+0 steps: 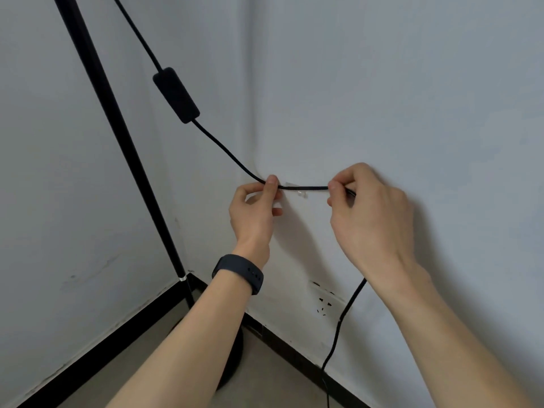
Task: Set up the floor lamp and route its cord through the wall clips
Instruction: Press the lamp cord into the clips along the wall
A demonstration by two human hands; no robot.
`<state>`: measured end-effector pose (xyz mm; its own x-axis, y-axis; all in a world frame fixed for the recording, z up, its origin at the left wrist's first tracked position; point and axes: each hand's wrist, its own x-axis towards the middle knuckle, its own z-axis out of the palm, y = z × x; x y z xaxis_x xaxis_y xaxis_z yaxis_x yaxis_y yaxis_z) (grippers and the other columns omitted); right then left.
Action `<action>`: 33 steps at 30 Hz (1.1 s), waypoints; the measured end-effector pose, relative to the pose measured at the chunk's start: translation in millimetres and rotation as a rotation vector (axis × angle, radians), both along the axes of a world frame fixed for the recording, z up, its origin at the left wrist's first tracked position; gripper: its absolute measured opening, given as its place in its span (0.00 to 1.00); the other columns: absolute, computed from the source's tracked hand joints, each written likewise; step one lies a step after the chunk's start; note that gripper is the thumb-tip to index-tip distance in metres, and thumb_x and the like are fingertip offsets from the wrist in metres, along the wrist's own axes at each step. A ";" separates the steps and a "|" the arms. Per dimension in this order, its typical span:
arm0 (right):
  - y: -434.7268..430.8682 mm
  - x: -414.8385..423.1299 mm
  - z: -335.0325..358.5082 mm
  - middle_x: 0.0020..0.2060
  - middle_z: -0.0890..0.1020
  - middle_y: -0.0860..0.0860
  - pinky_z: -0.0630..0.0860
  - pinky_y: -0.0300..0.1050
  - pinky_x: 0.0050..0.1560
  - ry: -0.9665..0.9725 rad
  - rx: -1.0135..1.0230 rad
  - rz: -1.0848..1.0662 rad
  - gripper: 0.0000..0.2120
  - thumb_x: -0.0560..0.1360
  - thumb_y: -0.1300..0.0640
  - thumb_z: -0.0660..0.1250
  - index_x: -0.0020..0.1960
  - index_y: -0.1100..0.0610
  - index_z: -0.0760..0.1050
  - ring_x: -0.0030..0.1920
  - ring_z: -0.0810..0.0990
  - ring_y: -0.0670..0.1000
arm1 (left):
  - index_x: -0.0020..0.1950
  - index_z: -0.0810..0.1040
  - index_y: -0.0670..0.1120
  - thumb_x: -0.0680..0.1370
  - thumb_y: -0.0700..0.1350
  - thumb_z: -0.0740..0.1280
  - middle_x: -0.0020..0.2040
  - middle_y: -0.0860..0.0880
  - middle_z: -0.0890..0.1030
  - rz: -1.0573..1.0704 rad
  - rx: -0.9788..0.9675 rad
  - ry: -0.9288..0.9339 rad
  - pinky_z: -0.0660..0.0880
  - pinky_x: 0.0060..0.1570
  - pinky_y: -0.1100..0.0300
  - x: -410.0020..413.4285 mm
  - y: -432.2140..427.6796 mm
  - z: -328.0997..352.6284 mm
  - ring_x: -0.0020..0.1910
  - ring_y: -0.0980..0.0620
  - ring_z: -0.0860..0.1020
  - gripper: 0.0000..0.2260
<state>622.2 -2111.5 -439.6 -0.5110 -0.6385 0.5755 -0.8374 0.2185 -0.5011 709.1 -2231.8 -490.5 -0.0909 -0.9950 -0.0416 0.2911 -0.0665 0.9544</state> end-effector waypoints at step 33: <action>106.8 -44.4 -7.5 0.31 0.83 0.41 0.81 0.49 0.42 -0.256 0.238 0.049 0.08 0.80 0.51 0.64 0.46 0.50 0.80 0.34 0.82 0.48 | 0.41 0.80 0.47 0.75 0.57 0.74 0.31 0.56 0.82 -0.093 -0.111 -0.086 0.70 0.31 0.64 -38.7 75.7 -16.9 0.25 0.56 0.74 0.14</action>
